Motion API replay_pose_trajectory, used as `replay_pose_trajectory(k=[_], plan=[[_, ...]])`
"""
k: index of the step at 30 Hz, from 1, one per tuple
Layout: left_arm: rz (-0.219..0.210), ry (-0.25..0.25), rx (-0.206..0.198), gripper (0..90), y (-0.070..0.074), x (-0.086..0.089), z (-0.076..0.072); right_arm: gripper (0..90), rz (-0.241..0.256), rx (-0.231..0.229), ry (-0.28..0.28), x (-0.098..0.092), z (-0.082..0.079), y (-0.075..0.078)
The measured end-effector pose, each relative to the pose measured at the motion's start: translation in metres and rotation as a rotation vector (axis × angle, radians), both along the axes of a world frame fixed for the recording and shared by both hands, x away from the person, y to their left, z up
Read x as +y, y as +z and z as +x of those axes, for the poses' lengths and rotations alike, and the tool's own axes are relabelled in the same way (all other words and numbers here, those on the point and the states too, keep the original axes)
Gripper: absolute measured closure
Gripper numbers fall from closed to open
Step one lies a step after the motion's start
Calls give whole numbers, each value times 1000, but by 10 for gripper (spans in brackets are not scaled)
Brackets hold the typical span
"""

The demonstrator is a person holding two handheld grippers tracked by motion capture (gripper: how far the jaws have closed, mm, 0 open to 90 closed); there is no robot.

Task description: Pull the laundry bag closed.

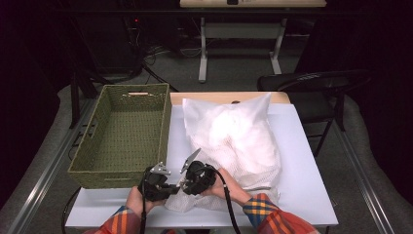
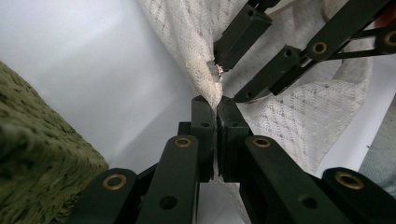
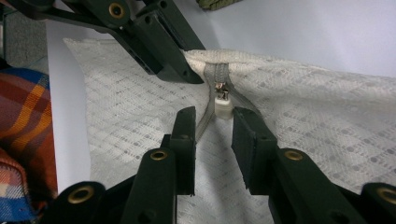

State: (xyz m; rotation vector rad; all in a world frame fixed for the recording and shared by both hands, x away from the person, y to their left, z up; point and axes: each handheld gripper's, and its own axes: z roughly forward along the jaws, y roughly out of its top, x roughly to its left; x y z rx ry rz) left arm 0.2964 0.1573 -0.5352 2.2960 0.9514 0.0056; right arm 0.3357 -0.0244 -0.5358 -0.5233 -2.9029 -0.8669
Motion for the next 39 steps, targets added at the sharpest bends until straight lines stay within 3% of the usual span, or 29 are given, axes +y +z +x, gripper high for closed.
replay_pose_trajectory(k=[4,5,14,20,26,33,39], plan=[[4,-1,4,867,-1,0,0,723,16,15,31,-1,2,1],[4,-2,5,867,-1,0,0,725,21,33,22,-1,0,2],[9,-5,9,861,-1,-1,0,806,22,49,-28,0,1,2],[19,-14,13,791,-1,-2,0,829,-1,39,-57,1,0,3],[-27,-2,-22,741,3,0,0,833,-32,4,-61,3,-5,7],[-49,8,-39,852,4,0,0,837,-53,-14,-67,5,-9,10],[-56,7,-68,874,7,-1,-3,864,-65,8,-102,4,-8,12]])
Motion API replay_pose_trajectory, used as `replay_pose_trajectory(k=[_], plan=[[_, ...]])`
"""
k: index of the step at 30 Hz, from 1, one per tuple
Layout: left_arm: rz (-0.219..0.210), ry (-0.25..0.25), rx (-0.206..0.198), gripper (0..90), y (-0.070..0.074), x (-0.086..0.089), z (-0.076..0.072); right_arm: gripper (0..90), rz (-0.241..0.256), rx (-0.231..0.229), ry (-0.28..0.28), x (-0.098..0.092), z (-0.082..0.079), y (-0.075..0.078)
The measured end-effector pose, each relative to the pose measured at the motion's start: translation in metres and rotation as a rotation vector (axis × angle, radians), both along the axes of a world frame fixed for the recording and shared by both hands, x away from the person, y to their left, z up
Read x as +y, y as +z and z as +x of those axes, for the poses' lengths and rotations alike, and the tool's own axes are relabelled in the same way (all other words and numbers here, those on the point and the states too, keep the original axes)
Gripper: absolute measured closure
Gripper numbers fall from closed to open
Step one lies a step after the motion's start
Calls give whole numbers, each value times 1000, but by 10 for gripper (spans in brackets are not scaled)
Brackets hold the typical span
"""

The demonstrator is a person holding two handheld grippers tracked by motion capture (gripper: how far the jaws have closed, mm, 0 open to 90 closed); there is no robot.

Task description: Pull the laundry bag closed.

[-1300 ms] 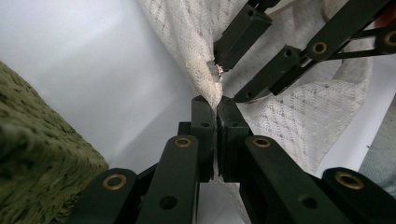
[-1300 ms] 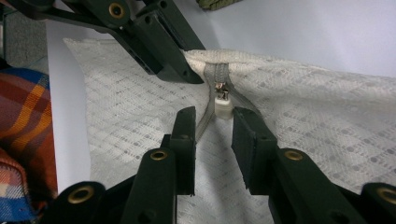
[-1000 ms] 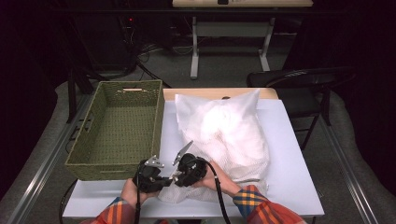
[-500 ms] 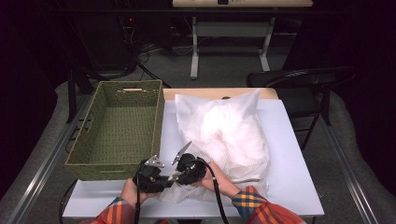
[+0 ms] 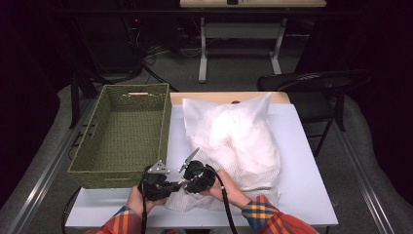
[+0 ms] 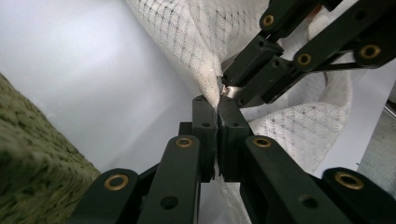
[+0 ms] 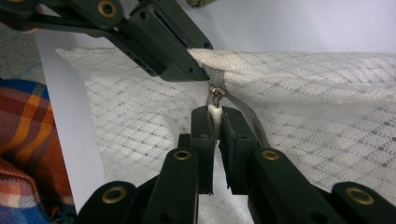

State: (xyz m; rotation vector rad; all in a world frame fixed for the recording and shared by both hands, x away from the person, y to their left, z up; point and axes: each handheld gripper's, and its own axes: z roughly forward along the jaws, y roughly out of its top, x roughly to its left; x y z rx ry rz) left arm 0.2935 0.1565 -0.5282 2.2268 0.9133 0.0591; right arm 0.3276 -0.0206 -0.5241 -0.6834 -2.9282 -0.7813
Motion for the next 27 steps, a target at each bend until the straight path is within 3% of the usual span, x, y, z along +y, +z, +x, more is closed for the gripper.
replay_pose_trajectory(k=[8,14,27], plan=[[-30,6,16,874,0,3,1,858,15,6,1,-1,1,1],[-39,0,26,872,0,2,1,817,68,28,7,-3,4,3],[-47,16,8,875,2,2,-1,865,56,50,-37,-4,5,5]])
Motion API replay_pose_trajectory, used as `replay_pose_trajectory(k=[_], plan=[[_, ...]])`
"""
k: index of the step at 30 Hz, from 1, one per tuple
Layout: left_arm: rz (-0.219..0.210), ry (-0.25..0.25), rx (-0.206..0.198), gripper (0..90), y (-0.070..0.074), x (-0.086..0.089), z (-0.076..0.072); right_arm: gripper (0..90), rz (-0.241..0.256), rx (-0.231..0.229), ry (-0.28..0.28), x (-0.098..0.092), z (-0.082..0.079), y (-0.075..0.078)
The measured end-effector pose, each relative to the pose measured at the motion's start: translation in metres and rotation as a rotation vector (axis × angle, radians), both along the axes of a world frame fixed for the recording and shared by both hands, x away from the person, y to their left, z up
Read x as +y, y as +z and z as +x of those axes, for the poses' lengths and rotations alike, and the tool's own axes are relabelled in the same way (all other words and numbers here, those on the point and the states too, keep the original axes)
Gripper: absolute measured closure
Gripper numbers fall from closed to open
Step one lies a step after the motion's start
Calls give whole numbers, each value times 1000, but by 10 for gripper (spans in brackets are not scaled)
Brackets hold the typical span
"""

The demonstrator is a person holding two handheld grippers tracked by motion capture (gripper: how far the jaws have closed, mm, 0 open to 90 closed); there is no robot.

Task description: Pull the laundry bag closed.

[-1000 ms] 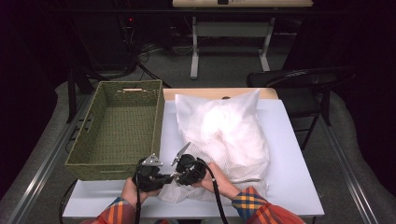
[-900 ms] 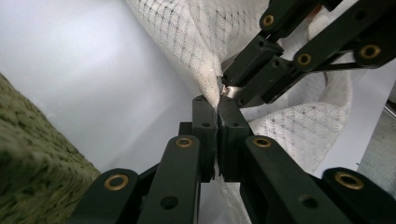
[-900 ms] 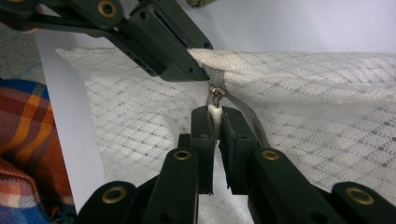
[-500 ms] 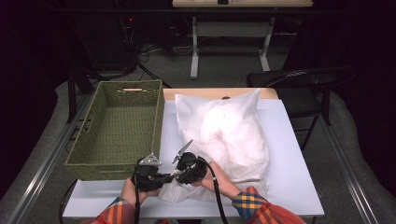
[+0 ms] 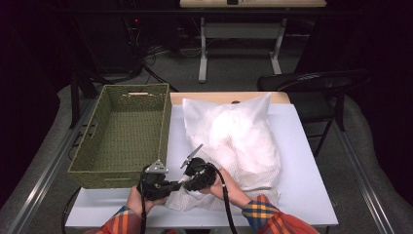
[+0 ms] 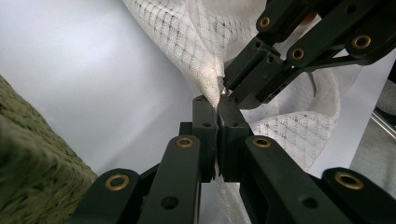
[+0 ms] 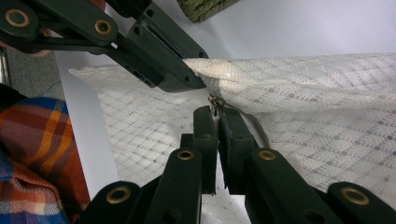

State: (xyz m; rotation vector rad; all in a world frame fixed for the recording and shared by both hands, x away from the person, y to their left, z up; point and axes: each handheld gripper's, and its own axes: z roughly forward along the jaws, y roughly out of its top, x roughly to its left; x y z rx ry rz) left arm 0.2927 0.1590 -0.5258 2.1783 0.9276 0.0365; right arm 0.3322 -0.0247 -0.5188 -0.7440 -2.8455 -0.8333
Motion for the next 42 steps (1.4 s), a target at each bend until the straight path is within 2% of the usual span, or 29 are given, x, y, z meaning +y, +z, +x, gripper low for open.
replay_pose_trajectory(k=[7,16,23,25,33,42], plan=[[-5,5,0,876,1,1,0,866,-14,12,-14,-1,1,0],[-19,18,-2,877,2,3,1,866,-35,4,-19,-1,1,0],[-28,41,-4,877,4,7,1,866,-83,-4,-27,-3,2,-4],[-27,46,-2,877,4,8,2,866,-98,-12,-28,-4,2,-4],[-19,69,2,876,5,12,4,866,-124,8,-39,-11,4,-3],[-5,85,1,875,4,13,4,866,-149,8,-52,-22,1,7]])
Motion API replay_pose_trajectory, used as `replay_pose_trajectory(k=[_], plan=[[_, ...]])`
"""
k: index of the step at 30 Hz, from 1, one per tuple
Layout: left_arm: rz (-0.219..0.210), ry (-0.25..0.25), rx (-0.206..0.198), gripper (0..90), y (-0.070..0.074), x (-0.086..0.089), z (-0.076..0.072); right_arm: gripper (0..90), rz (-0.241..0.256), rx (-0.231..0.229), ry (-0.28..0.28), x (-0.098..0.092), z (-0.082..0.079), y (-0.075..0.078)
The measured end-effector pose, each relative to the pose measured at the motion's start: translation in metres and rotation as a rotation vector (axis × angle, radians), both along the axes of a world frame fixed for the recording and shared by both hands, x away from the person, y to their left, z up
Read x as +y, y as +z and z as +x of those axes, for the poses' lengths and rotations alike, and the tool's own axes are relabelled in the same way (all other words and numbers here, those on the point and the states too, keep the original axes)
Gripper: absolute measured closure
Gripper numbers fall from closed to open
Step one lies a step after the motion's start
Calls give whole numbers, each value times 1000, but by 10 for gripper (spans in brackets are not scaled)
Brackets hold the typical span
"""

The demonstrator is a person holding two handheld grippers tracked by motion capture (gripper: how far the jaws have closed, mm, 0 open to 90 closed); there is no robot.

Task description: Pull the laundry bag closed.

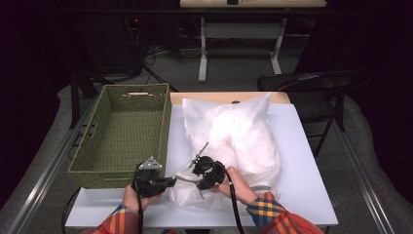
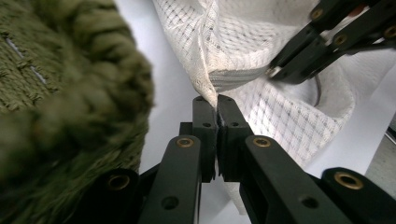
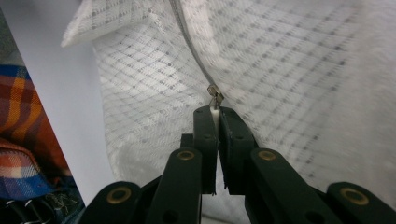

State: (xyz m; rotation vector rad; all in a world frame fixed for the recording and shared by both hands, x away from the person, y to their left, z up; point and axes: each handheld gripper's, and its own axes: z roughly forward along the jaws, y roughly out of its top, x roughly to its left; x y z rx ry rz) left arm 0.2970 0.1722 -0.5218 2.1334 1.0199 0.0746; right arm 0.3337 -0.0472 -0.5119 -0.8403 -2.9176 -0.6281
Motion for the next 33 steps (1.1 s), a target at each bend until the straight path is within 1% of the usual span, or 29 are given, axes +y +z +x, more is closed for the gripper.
replay_pose_trajectory(k=[3,6,12,19,20,22,24,26,27,31,33], plan=[[2,6,0,875,0,1,0,866,-10,-10,-4,-6,-2,5],[11,8,-1,874,0,1,0,866,-18,-8,-15,-11,-3,7],[16,4,-7,874,0,0,0,866,-8,-10,-5,-19,-4,9],[25,0,1,874,0,0,0,866,-17,8,-18,-23,-4,7],[25,3,1,874,0,0,0,866,-22,8,-16,-23,-4,7],[27,13,-12,875,0,0,0,866,-30,7,-15,-22,-5,7],[25,23,-15,876,0,0,-1,866,-43,-8,-20,-23,-5,6],[33,26,-17,877,1,2,0,866,-69,-20,-24,-24,-5,6],[30,30,-11,877,0,3,0,866,-74,-30,-28,-27,-5,5],[35,25,-5,877,0,3,1,866,-74,-20,-65,-41,-4,7],[36,26,-4,876,0,3,1,866,-73,-22,-77,-48,-4,8]])
